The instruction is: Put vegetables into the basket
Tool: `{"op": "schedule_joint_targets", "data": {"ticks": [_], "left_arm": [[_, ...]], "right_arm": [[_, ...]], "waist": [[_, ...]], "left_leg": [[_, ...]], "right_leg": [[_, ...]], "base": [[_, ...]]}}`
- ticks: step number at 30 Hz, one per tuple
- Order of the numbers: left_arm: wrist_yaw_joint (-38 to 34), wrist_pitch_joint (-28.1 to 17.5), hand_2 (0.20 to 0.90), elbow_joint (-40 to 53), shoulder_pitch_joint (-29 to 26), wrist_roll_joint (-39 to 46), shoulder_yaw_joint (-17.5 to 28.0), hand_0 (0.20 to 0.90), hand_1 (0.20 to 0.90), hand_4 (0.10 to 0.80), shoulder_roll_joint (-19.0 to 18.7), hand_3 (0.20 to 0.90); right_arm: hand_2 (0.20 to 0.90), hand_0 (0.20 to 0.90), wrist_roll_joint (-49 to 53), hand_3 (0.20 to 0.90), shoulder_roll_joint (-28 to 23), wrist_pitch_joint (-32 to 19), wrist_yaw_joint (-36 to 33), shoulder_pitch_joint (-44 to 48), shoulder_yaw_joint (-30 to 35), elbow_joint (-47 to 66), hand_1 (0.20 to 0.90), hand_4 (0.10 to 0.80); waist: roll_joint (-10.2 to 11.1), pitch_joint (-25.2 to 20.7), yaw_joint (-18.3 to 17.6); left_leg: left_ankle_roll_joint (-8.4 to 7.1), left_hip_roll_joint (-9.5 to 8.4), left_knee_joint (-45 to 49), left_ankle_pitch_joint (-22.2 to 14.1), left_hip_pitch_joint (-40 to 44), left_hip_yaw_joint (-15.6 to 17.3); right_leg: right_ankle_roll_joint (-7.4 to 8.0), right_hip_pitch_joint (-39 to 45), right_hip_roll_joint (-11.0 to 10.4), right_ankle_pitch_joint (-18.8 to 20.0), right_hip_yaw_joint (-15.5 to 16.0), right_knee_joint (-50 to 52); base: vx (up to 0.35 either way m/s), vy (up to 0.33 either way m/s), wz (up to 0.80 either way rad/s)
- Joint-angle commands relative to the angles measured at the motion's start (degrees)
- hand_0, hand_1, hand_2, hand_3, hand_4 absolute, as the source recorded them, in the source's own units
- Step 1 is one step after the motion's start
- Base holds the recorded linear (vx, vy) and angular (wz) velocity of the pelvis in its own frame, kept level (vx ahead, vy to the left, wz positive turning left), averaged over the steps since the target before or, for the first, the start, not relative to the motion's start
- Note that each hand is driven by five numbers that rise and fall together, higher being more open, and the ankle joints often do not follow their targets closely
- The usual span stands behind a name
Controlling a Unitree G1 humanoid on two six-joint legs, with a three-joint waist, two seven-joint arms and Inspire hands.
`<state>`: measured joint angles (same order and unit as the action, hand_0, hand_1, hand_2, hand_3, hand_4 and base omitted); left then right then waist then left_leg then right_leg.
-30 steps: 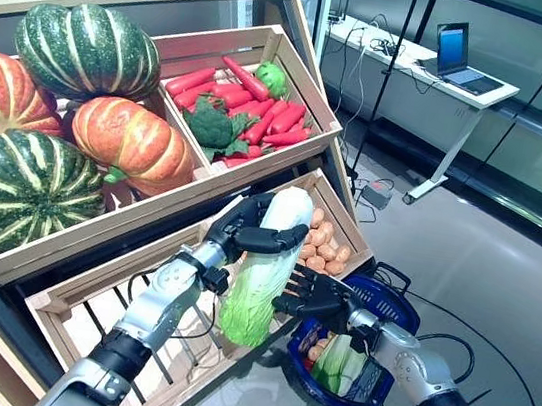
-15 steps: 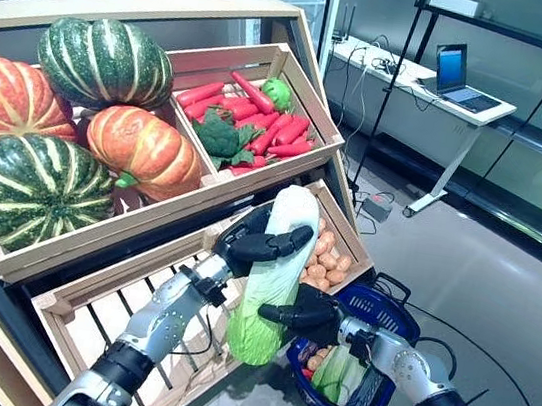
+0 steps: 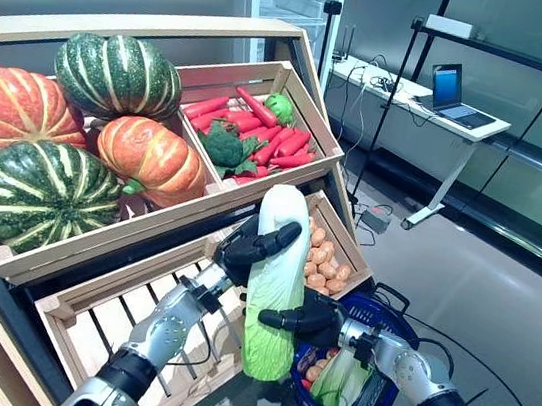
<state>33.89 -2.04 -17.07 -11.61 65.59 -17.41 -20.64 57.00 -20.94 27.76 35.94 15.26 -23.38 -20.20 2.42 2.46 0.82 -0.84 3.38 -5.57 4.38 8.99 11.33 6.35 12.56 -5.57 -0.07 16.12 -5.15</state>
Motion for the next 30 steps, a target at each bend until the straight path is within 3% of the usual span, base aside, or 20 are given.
{"op": "schedule_joint_targets", "data": {"ticks": [1, 13, 14, 15, 16, 30], "left_arm": [[7.6, 0.3, 0.3, 1.1, -5.9, 0.9, -6.8, 0.3, 0.3, 0.4, 10.7, 0.3], [6.5, 2.1, 0.3, 2.8, -5.8, -1.5, -5.6, 0.3, 0.3, 0.4, 8.7, 0.3], [6.4, 2.5, 0.406, 2.7, -5.7, -1.8, -5.5, 0.406, 0.406, 0.471, 8.5, 0.406], [6.3, 3.0, 0.862, 2.7, -5.6, -2.4, -5.3, 0.862, 0.862, 0.775, 8.5, 0.862], [5.7, 3.0, 0.9, 3.0, -5.6, -2.7, -5.3, 0.9, 0.9, 0.8, 8.4, 0.9], [1.8, 1.5, 0.9, 1.7, -3.3, -7.9, 2.3, 0.9, 0.9, 0.8, 4.0, 0.9]], "right_arm": [[0.3, 0.3, 14.3, 0.3, 9.8, -11.1, 1.2, 14.1, 5.6, 0.5, 0.3, 0.4], [0.3, 0.3, 13.0, 0.3, 7.9, -12.9, -1.0, 12.8, 6.7, -0.1, 0.3, 0.4], [0.3, 0.3, 12.9, 0.3, 7.6, -13.3, -1.3, 12.6, 6.9, -0.1, 0.3, 0.4], [0.3, 0.3, 12.7, 0.3, 7.5, -13.6, -1.7, 12.4, 7.0, -0.1, 0.3, 0.4], [0.3, 0.3, 12.6, 0.3, 7.5, -13.9, -2.1, 12.5, 7.1, -0.3, 0.3, 0.4], [0.3, 0.3, 8.2, 0.3, 2.6, -14.7, -3.9, 4.1, 11.4, -5.5, 0.3, 0.4]], "waist": [[-0.5, -0.4, 0.0], [-0.7, 0.1, -0.3], [-0.6, 0.2, -0.3], [-0.7, 0.2, -0.4], [-0.7, 0.2, -0.4], [-1.0, 0.7, -1.2]], "left_leg": [[0.86, -1.65, 0.6, -10.7, 4.6, 0.0], [1.09, -1.61, 0.6, -10.4, 4.5, 0.2], [1.08, -1.56, 0.6, -10.4, 4.4, 0.3], [1.08, -1.53, 0.6, -10.4, 4.4, 0.4], [1.09, -1.52, 0.6, -10.4, 4.4, 0.4], [0.89, -0.87, 0.6, -9.9, 4.4, 1.9]], "right_leg": [[-3.8, 0.8, 1.5, -3.1, -0.5, 0.1], [-3.79, 0.4, 1.5, -2.7, -1.1, 0.1], [-3.75, 0.3, 1.5, -2.7, -1.1, 0.1], [-3.74, 0.3, 1.5, -2.6, -1.1, 0.1], [-3.72, 0.2, 1.5, -2.6, -1.2, 0.1], [-3.54, -0.3, 1.5, -2.1, -1.6, 0.1]], "base": [[0.0, 0.0, 0.0], [0.0, 0.0, 0.0], [0.0, 0.0, 0.0], [0.0, 0.0, 0.0], [0.0, 0.0, 0.0], [0.004, -0.005, -0.04]]}}
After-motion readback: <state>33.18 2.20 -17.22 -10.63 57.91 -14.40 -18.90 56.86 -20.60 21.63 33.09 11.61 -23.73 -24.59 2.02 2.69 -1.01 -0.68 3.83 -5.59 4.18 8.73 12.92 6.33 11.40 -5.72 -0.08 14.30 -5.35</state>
